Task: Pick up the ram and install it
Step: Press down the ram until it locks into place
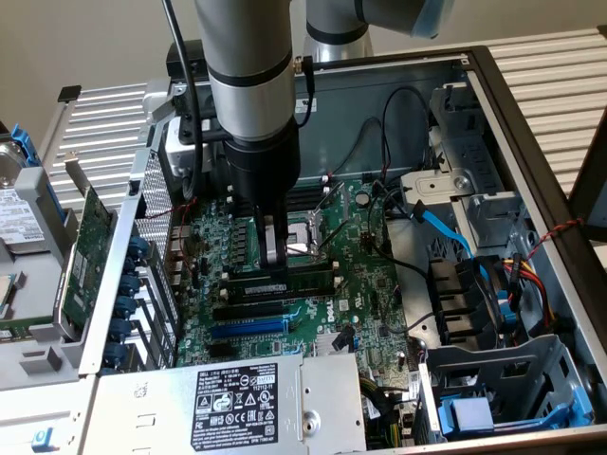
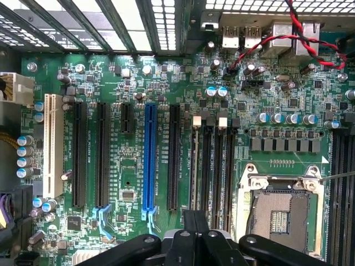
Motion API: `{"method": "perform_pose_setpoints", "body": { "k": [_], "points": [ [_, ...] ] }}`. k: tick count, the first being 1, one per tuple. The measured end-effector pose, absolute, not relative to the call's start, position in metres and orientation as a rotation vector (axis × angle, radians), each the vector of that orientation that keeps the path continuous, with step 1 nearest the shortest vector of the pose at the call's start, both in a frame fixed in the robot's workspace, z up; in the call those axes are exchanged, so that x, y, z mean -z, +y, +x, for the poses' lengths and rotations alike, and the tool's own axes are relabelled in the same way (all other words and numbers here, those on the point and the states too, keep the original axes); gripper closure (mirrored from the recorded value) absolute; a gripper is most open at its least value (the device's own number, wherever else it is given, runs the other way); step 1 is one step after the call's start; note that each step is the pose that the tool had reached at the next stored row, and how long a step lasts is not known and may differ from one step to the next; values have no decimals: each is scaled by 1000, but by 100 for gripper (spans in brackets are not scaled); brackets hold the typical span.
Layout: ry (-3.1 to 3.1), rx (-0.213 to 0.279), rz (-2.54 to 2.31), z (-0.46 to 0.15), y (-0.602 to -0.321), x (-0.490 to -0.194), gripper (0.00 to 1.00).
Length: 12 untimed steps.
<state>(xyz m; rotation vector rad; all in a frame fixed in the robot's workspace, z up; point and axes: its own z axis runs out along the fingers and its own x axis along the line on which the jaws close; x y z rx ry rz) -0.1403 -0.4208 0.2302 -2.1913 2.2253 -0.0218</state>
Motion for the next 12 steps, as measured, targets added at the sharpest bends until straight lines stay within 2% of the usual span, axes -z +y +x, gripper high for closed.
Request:
{"method": "perform_pose_setpoints", "body": {
  "k": [12],
  "points": [
    [2221,12,-2187,-140,-422,-230,89]
  ]
}}
